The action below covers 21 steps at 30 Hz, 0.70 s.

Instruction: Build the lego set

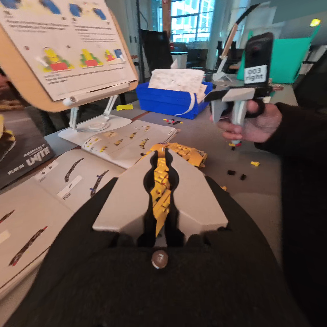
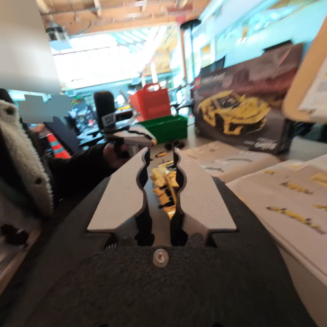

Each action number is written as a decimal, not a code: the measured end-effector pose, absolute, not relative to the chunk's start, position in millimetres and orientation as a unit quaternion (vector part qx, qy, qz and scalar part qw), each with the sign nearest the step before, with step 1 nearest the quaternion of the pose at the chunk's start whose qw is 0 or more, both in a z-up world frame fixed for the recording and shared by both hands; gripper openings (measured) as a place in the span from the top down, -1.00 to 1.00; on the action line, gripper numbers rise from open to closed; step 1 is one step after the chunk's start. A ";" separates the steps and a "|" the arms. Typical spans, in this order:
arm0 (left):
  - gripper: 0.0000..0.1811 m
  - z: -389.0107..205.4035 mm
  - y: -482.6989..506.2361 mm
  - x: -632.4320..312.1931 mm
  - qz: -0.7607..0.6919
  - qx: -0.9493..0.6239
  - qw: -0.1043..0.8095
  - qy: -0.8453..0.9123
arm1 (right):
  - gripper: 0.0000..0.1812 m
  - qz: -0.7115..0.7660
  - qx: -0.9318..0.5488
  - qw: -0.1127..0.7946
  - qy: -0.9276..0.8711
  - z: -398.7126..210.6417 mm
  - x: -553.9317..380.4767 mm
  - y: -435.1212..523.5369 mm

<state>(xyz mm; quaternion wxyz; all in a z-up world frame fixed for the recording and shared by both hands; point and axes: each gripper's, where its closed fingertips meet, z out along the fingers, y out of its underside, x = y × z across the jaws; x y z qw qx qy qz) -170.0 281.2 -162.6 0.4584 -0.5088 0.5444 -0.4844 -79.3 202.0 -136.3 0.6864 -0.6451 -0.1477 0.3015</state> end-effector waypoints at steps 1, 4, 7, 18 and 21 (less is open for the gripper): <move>0.92 -162.2 283.2 -170.4 -0.487 -0.510 0.459 0.540 | 0.72 0.275 -0.641 0.704 -0.134 -134.5 -67.2 202.3; 0.92 -159.7 283.1 -171.0 -0.488 -0.502 0.470 0.538 | 0.68 0.240 -0.658 0.702 -0.132 -145.5 -55.5 197.1; 0.92 -159.5 279.4 -170.4 -0.496 -0.495 0.467 0.539 | 0.67 0.238 -0.689 0.657 -0.190 -162.1 -76.2 189.2; 0.92 -167.8 275.4 -168.1 -0.501 -0.495 0.445 0.553 | 0.81 0.162 -0.773 0.395 -0.469 -285.2 -201.2 168.1; 0.91 -166.4 266.3 -168.6 -0.512 -0.479 0.436 0.564 | 0.81 0.148 -0.788 0.354 -0.482 -301.4 -200.6 168.3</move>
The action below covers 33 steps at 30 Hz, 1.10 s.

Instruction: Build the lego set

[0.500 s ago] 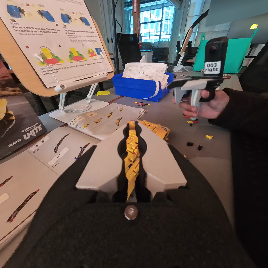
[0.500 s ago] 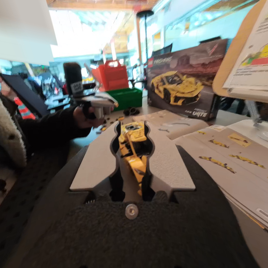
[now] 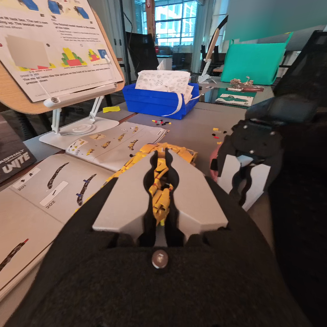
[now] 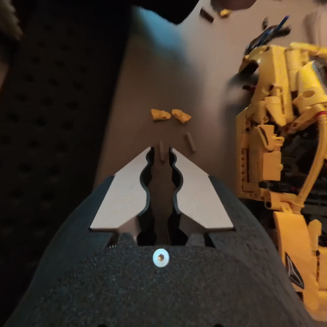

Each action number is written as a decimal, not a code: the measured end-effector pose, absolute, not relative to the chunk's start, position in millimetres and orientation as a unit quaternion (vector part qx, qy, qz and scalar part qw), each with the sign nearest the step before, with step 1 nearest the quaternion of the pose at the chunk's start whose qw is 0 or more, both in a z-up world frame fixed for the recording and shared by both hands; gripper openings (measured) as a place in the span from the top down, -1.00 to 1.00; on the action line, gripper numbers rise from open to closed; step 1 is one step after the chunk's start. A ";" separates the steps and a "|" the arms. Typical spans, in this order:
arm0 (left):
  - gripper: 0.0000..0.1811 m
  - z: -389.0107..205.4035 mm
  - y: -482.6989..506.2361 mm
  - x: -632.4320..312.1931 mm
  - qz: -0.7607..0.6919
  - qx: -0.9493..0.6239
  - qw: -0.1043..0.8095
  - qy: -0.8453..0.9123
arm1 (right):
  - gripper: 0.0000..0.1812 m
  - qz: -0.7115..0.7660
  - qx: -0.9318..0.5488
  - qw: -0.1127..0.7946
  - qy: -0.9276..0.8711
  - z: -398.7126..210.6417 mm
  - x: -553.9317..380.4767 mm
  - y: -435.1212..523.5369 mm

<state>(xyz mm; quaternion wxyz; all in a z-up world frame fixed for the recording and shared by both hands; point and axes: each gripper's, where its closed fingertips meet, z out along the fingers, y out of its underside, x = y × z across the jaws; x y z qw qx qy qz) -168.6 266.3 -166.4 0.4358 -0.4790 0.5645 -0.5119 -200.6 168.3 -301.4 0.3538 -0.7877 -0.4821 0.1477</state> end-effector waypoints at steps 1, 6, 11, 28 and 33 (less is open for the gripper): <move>0.92 -165.5 262.3 -169.0 -0.518 -0.473 0.430 0.568 | 0.86 0.151 -0.788 0.355 -0.481 -301.2 -201.9 169.0; 0.92 -164.2 241.7 -171.6 -0.563 -0.450 0.377 0.581 | 0.95 0.104 -0.787 0.346 -0.501 -301.7 -200.0 172.0; 0.92 -172.2 226.9 -172.1 -0.556 -0.433 0.357 0.613 | 0.95 0.188 -0.751 0.512 -0.372 -216.1 -187.2 199.5; 0.92 -170.0 222.5 -166.1 -0.549 -0.427 0.382 0.608 | 0.96 0.281 -0.718 0.599 -0.217 -172.1 -173.4 220.8; 0.92 -175.4 224.1 -161.3 -0.518 -0.435 0.406 0.615 | 0.96 0.254 -0.731 0.595 -0.218 -178.4 -169.6 223.3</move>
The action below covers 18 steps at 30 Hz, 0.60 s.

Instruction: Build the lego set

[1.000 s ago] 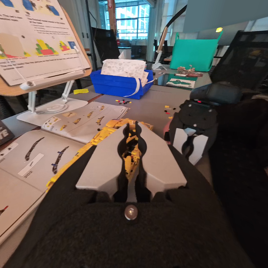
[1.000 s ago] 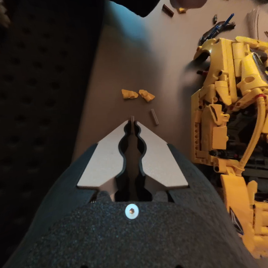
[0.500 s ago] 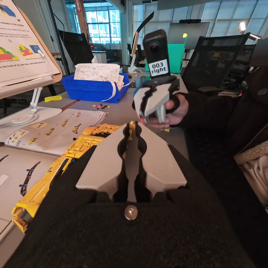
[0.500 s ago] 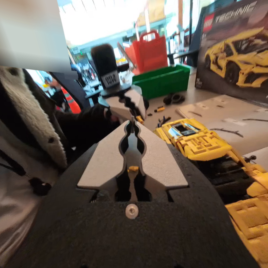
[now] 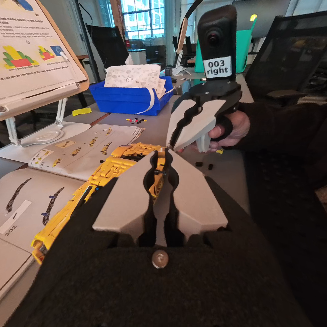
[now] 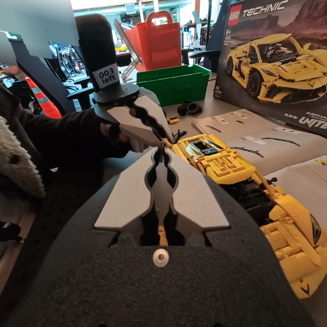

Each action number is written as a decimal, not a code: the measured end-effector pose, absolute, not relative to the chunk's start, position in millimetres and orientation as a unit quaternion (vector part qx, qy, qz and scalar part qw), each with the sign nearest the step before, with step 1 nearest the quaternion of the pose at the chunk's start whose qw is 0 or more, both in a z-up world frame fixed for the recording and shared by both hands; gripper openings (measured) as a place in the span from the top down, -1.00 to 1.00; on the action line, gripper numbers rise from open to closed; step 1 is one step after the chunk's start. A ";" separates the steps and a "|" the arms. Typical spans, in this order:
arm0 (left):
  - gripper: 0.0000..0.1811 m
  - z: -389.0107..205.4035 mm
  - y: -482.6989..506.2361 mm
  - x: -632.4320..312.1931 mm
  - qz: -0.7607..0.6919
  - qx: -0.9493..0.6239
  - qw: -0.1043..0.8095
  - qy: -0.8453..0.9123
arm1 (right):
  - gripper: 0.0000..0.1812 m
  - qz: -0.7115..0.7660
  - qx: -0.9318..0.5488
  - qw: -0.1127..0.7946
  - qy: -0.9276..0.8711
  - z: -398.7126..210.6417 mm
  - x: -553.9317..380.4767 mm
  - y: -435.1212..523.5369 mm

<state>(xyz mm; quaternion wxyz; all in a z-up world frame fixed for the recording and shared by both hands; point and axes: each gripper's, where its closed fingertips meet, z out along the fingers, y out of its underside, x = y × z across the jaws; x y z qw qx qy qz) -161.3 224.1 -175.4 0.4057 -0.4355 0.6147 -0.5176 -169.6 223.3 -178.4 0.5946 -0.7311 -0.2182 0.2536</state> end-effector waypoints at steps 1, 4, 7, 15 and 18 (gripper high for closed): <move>0.92 -175.8 224.3 -160.7 -0.514 -0.436 0.409 0.615 | 0.96 0.249 -0.734 0.592 -0.219 -180.1 -169.2 223.5; 0.92 -171.5 220.4 -160.8 -0.518 -0.428 0.413 0.615 | 0.96 0.240 -0.754 0.567 -0.230 -192.9 -174.3 224.4; 0.92 -179.0 219.6 -158.7 -0.486 -0.426 0.426 0.633 | 0.96 0.221 -0.759 0.564 -0.238 -197.2 -176.9 226.7; 0.92 -169.9 229.5 -161.4 -0.505 -0.439 0.427 0.608 | 0.96 0.245 -0.733 0.596 -0.220 -180.5 -171.6 224.2; 0.92 -172.2 227.1 -159.4 -0.499 -0.439 0.428 0.612 | 0.96 0.242 -0.735 0.592 -0.226 -183.3 -175.1 224.1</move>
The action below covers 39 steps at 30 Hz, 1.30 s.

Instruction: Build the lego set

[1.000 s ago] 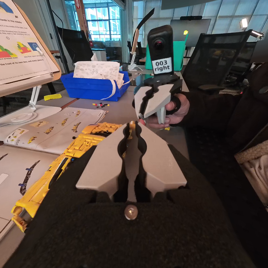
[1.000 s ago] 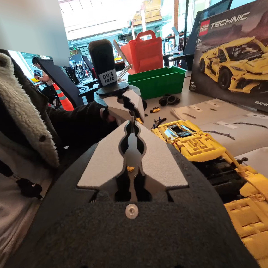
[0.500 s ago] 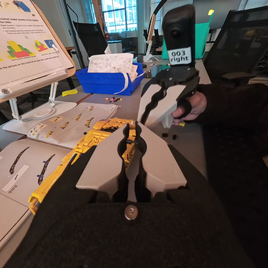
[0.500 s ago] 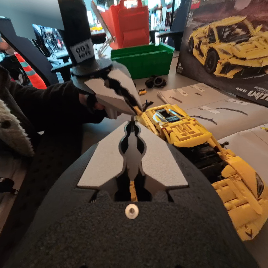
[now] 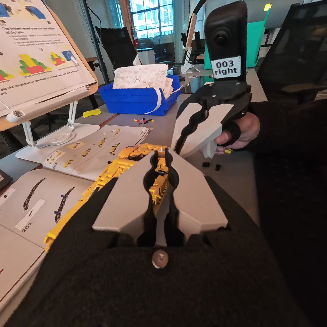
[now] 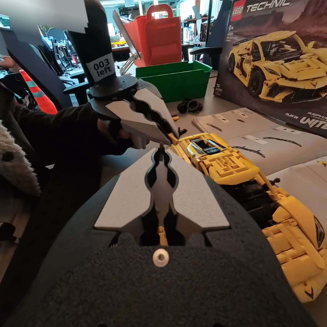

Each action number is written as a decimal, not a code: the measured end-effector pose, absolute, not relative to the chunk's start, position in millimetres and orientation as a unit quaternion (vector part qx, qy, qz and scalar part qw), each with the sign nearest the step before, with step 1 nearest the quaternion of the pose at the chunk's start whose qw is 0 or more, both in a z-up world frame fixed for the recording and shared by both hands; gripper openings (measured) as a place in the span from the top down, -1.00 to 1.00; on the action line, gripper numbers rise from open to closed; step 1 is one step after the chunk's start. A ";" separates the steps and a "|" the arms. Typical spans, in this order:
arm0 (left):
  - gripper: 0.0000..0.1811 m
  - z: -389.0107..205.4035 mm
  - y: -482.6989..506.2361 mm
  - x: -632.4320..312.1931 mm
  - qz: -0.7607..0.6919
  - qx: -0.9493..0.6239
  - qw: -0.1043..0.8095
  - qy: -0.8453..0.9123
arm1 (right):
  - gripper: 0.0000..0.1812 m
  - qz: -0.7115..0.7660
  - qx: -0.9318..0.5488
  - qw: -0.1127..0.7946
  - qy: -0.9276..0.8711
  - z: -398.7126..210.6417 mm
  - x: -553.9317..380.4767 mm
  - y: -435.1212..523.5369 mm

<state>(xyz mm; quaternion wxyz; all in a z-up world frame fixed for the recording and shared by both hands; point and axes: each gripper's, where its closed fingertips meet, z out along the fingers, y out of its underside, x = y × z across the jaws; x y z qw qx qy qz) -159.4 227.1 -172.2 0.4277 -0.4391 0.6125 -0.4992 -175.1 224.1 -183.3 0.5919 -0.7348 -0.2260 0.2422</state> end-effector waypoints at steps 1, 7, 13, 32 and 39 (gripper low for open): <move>0.92 -172.0 226.7 -159.5 -0.501 -0.440 0.427 0.611 | 0.96 0.239 -0.736 0.592 -0.227 -184.1 -175.0 224.4; 0.93 -177.7 226.6 -155.5 -0.469 -0.440 0.449 0.620 | 0.96 0.249 -0.742 0.584 -0.216 -186.7 -174.3 225.4; 0.93 -180.6 228.9 -152.7 -0.377 -0.410 0.523 0.646 | 0.96 0.284 -0.751 0.568 -0.183 -190.8 -171.6 227.2; 0.92 -149.4 209.9 -164.8 -0.454 -0.333 0.541 0.624 | 0.96 0.410 -0.673 0.599 -0.143 -152.9 -150.2 210.6; 0.92 -131.4 197.1 -168.3 -0.498 -0.292 0.564 0.590 | 0.97 0.571 -0.585 0.571 -0.078 -126.8 -162.5 203.5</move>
